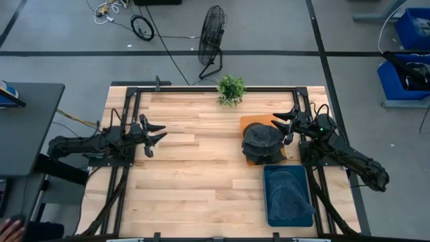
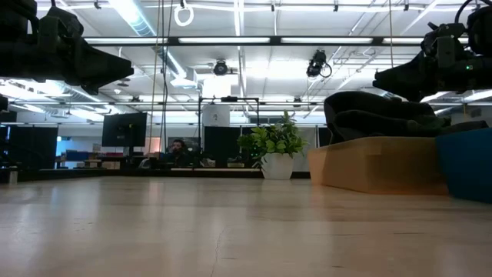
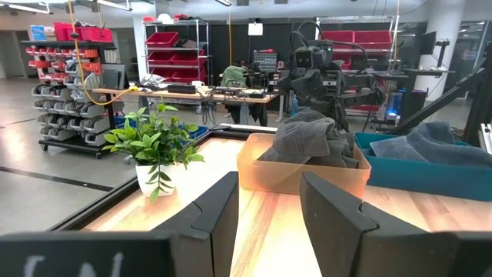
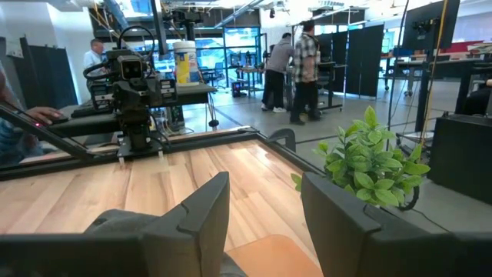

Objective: Pick & Place hat
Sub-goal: Return to Home Position

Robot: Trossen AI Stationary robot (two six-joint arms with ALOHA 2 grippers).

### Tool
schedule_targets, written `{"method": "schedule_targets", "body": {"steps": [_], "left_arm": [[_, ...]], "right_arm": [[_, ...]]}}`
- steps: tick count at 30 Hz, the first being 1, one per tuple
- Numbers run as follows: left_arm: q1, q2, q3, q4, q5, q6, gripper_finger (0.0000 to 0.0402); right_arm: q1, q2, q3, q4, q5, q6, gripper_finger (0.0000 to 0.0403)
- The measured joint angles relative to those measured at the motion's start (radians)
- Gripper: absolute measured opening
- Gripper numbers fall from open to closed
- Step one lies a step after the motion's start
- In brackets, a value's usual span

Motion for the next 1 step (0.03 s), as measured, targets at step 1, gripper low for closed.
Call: {"method": "schedule_targets", "body": {"steps": [1], "left_arm": [[0.000,0.000,0.000,0.000,0.000,0.000,0.0142]], "right_arm": [[0.000,0.000,0.000,0.000,0.000,0.000,0.0169]]}}
